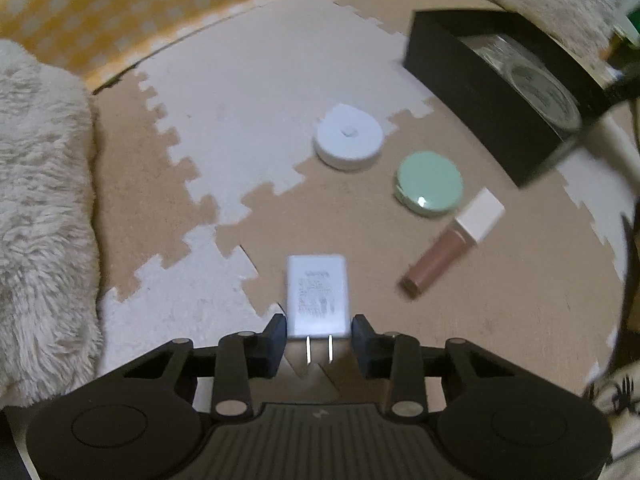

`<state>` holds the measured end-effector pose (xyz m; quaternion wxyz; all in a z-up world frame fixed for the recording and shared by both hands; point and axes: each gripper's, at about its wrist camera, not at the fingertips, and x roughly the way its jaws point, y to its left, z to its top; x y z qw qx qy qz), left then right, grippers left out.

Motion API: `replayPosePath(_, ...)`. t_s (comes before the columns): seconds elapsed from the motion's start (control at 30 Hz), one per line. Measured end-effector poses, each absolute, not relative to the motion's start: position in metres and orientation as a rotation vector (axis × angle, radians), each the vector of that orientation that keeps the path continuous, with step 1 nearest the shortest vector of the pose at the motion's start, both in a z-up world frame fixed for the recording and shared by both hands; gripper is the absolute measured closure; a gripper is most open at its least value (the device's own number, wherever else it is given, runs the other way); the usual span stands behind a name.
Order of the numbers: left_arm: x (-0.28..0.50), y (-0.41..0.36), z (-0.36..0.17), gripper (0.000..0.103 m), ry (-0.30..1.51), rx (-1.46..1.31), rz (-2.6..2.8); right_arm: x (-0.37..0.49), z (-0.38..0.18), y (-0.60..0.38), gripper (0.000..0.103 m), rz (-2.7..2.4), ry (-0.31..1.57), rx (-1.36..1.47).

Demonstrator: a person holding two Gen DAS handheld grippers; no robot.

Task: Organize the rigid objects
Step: 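Carry the charger into the box and drop it inside the tape roll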

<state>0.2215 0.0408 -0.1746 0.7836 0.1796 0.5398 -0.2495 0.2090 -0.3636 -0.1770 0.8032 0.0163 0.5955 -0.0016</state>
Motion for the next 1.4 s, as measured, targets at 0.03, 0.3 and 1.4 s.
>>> replayPosePath(0.03,0.224,0.041,-0.175,0.065,1.165,0.366,-0.523,0.209,-0.177,-0.363,0.096,-0.003,1.276,0.035)
replayPosePath(0.3,0.232,0.036,-0.18,0.064,1.181,0.303,-0.453,0.209,-0.176,-0.363,0.096,-0.003,1.276,0.033)
replayPosePath(1.4,0.217,-0.105,-0.108,0.066,0.917,0.083,-0.691,0.211,-0.176,-0.354,0.096,0.023,1.295,-0.027)
